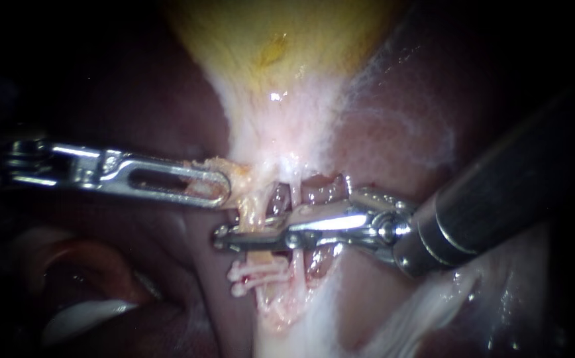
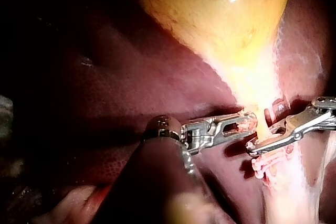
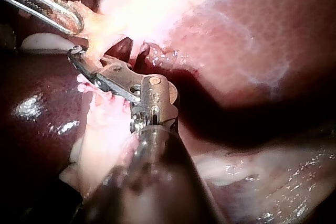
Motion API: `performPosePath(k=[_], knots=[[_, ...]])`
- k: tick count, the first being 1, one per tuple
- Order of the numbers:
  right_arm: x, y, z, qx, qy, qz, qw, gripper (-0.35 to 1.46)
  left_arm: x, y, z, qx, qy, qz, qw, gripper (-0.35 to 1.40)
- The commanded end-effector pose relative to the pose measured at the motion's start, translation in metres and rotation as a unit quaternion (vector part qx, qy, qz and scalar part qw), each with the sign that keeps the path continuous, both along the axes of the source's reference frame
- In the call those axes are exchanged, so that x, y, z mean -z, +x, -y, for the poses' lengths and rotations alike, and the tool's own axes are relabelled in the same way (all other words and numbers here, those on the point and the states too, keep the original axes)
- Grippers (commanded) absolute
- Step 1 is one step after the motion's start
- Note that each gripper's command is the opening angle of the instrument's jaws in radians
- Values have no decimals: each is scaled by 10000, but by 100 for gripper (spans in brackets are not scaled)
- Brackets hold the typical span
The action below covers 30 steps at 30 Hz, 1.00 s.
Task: Going back third clip left tube
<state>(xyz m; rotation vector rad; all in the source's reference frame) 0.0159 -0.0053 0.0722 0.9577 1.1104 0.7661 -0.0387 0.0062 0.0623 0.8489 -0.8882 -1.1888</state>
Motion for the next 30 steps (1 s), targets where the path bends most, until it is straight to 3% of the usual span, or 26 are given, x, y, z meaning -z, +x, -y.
performPosePath(k=[1,4,7,9,24,27,30], knots=[[0,0,0,0,-4,-1,10000,-35,0,0,0,1,0,-4,10000,-35],[0,0,0,52,-228,-58,9997,-35,0,0,0,1,0,-4,10000,-35],[-1,4,0,261,-1272,-296,9911,17,0,0,0,0,0,-4,10000,-35],[-2,7,-2,286,-1470,-327,9882,39,0,1,0,0,0,-3,10000,-35],[-2,-1,-2,243,-1874,-303,9815,50,0,2,0,8,26,-3,10000,-35],[3,-18,-6,277,-2138,-344,9759,50,0,3,0,6,26,-2,10000,-35],[10,-38,-9,331,-2497,-397,9669,50,0,4,0,4,26,0,10000,-35]])
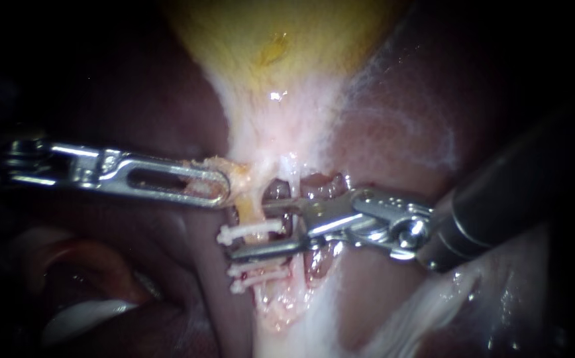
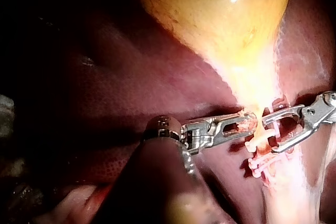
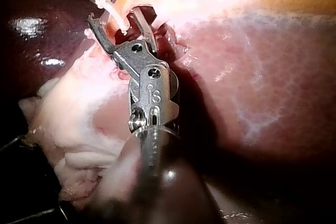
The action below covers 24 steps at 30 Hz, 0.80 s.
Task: Going back third clip left tube
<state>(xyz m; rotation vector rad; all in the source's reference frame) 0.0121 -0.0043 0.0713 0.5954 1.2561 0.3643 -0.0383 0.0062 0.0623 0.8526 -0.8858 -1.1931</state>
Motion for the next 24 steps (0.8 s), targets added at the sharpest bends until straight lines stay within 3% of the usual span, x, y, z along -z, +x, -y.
performPosePath(k=[1,13,19,24], knots=[[4,-10,-1,15,-127,-18,9999,50,0,0,0,-4,-1,2,10000,-35],[50,-88,-29,69,-711,-91,9974,50,-1,1,-1,-7,-2,4,10000,-35],[66,-109,-40,91,-840,-114,9964,50,-1,1,-1,-6,-2,3,10000,-35],[68,-117,-41,112,-860,-130,9962,50,-2,0,-1,-4,-2,2,10000,-35]])
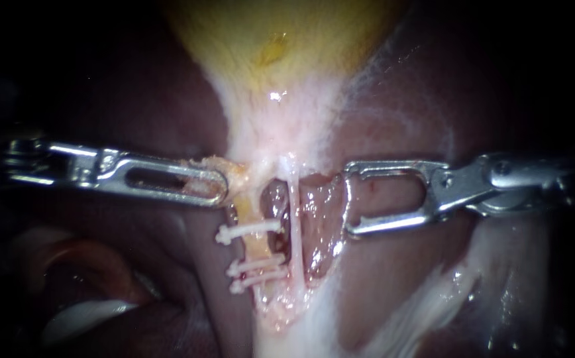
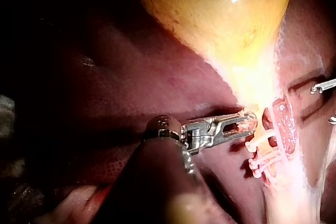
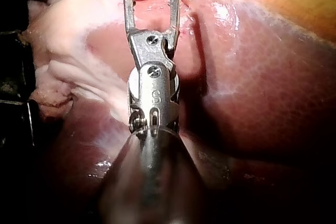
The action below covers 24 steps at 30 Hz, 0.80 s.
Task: Going back third clip left tube
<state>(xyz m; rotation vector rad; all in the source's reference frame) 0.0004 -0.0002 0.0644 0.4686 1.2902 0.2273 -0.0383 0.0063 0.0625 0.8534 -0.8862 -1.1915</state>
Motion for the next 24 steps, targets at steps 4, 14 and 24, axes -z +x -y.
performPosePath(k=[4,14,24], knots=[[0,-3,1,15,-29,-9,10000,50,-3,-2,-1,3,-4,-5,10000,-35],[4,-7,2,29,-22,-19,10000,50,-28,-11,-10,36,-37,-32,10000,-35],[8,-6,5,30,-20,-21,10000,50,-61,-30,-14,67,-98,-65,9999,-35]])
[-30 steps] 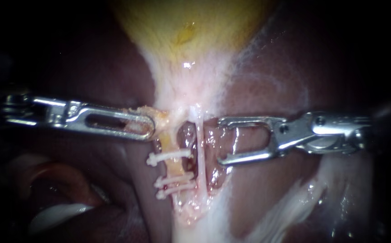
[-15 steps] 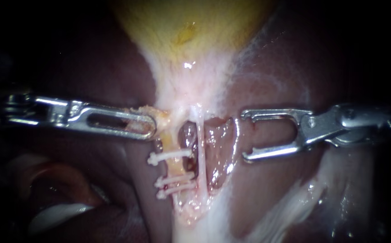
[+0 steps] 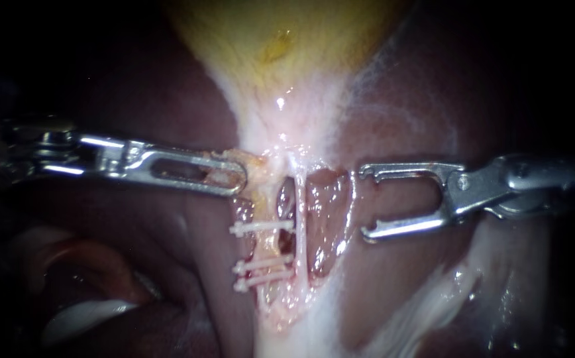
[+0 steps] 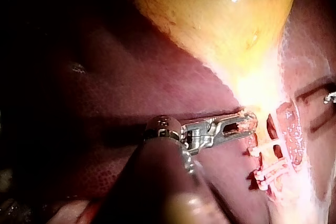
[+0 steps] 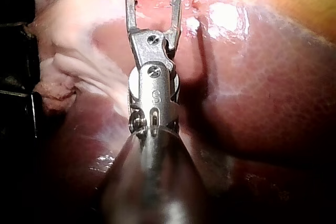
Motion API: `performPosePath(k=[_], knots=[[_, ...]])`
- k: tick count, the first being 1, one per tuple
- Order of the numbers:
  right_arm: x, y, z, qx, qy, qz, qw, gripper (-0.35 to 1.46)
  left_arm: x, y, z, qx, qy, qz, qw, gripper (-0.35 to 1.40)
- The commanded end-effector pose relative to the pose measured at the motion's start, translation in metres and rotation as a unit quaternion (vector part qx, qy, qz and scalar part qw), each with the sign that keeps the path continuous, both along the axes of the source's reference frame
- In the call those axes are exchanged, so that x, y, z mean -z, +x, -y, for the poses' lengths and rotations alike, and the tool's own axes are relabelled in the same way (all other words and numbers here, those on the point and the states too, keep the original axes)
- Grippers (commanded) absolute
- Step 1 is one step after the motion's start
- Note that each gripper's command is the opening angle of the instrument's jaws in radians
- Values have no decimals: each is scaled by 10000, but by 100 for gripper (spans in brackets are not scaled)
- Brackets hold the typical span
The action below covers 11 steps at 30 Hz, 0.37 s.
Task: Going back third clip left tube
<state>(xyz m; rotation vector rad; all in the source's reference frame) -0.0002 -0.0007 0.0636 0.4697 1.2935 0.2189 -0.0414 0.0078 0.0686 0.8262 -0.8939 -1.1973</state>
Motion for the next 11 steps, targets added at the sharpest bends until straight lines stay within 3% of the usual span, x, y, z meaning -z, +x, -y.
performPosePath(k=[1,11], knots=[[1,0,0,1,1,2,10000,50,-2,-1,1,-7,-7,-23,10000,-35],[2,1,0,9,7,-4,10000,50,-9,-2,5,-9,-31,-64,10000,-35]])
